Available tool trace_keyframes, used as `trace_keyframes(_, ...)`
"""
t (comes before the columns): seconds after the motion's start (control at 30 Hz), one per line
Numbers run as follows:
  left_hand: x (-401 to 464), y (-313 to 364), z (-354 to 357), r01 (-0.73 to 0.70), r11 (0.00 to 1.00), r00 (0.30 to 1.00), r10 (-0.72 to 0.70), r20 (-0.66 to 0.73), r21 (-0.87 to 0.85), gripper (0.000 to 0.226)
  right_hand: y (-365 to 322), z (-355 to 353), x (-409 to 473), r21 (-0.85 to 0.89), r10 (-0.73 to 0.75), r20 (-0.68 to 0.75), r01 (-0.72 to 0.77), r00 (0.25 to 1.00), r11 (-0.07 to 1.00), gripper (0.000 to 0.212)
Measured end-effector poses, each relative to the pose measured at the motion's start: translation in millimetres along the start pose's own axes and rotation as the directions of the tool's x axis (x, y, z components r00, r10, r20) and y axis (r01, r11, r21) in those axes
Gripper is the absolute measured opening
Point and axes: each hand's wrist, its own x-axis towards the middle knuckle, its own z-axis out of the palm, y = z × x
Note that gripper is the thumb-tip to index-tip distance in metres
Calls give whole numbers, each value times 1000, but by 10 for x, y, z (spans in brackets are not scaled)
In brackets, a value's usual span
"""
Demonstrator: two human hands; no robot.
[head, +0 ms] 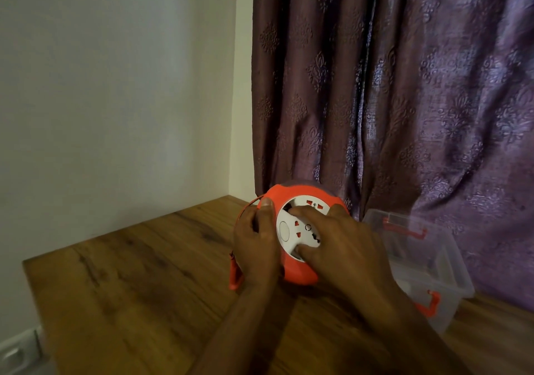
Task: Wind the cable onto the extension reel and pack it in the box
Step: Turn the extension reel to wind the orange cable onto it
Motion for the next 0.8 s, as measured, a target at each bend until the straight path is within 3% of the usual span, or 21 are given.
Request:
trace_keyframes(0.37,-18,14,14,-4,1000,998,3,60,15,20,-76,99,-41,79,155,-82,-149,984,986,72)
trace_keyframes(0.57,-52,17,32,-75,997,996,73,41,28,25,-81,94,-52,91,197,-115,-188,974,978,68)
trace_keyframes(0.73,-78,34,40,-112,993,993,110,48,31,43,-66,99,-45,171,274,-90,-256,958,952,67)
trace_keyframes(0.8,-92,65,44,-100,994,993,97,68,34,35,-49,104,-29,246,318,-49,-297,947,922,65)
